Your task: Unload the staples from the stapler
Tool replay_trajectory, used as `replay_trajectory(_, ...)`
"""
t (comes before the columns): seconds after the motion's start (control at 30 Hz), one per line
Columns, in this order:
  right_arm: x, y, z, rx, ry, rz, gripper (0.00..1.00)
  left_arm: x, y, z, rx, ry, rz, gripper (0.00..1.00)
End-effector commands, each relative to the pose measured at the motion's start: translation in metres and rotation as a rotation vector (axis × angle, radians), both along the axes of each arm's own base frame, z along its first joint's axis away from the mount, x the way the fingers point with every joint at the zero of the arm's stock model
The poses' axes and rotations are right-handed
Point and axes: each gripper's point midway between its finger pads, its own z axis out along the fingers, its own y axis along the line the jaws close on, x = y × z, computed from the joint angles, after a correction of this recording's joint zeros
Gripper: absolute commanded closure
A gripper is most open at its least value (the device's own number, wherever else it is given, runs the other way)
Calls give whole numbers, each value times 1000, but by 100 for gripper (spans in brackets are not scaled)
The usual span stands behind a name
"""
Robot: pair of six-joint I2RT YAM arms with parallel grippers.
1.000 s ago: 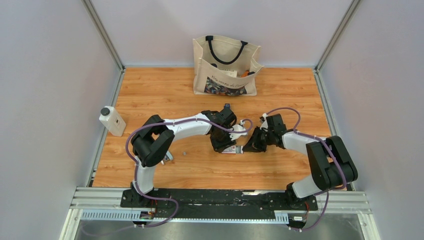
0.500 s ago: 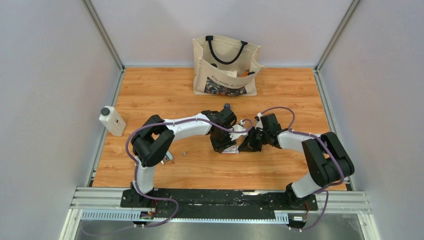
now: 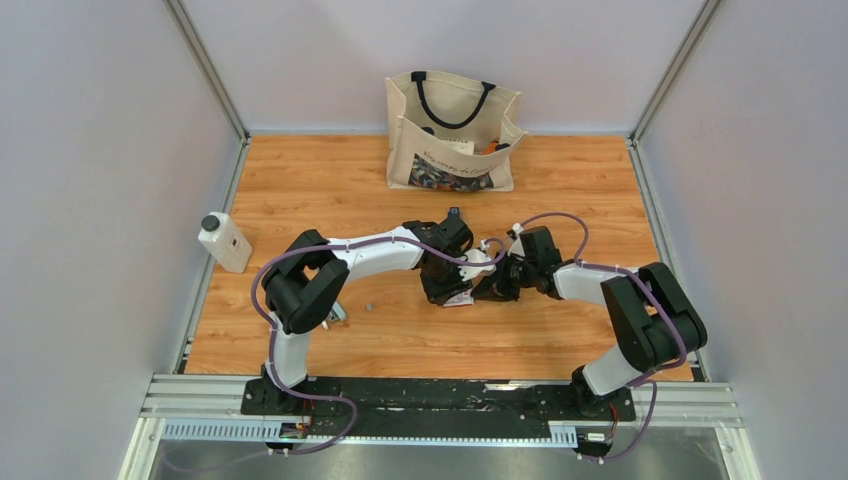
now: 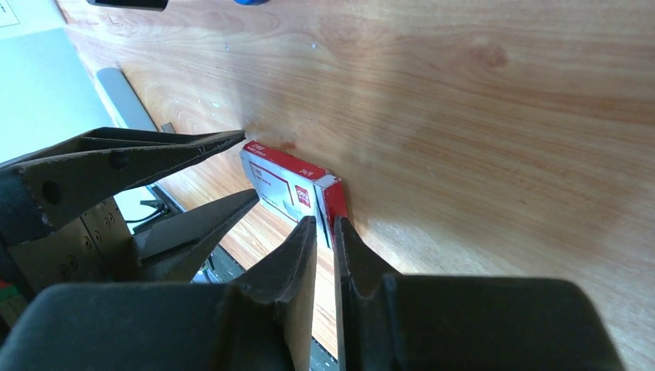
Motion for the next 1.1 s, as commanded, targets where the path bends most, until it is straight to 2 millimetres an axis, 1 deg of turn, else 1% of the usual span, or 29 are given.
replay_trajectory(0.0,0,11,3,49,-13,25,83,-1,-7,11,-34,-24,-30,51)
replay_trajectory(0.23,-5,15,1,53,-9,45,83,-2,-9,11,-36,-26,-35,51)
replay_trajectory(0.33,-8,12,2,35,-13,50,83,-1,-8,12,-34,-27,-31,51)
replay_trajectory(0.4,-10,7,1,8,-12,52,81,-1,-8,14,-31,-34,-30,52)
replay_trajectory(0.43,-9,6,2,1,-25,51,80,0,-7,16,-30,-37,-28,51)
replay_trajectory(0.5,-15,-3,-3,-40,7,46,72,1,-3,19,-22,-47,-25,51)
replay_trajectory(0.57,-15,-12,-5,-73,9,37,60,3,2,24,-17,-50,-14,51)
replay_trajectory(0.67,-14,-24,-2,-92,8,20,52,6,8,38,-31,-46,9,50)
replay_trajectory(0.7,-13,-27,0,-99,6,13,47,8,10,45,-40,-44,18,50)
replay_trajectory(0.77,-10,-37,5,-125,-4,-3,29,13,15,61,-59,-49,39,49)
replay_trajectory(0.8,-6,-42,8,-140,-19,-13,1,14,17,67,-65,-46,46,49)
replay_trajectory(0.83,-4,-48,12,-158,-26,-25,0,14,21,77,-75,-44,52,48)
replay_trajectory(0.87,-2,-53,18,-180,-41,-37,0,15,24,86,-83,-42,57,44)
replay_trajectory(0.9,3,-59,25,-208,-67,-51,0,12,31,96,-84,-29,61,29)
replay_trajectory(0.93,4,-64,32,-233,-77,-62,0,15,37,111,-104,-33,79,17)
replay_trajectory(1.0,13,-69,52,-265,-133,-76,0,18,51,133,-134,-41,110,17)
replay_trajectory(1.07,20,-72,69,-278,-169,-86,0,23,68,154,-148,-85,146,17)
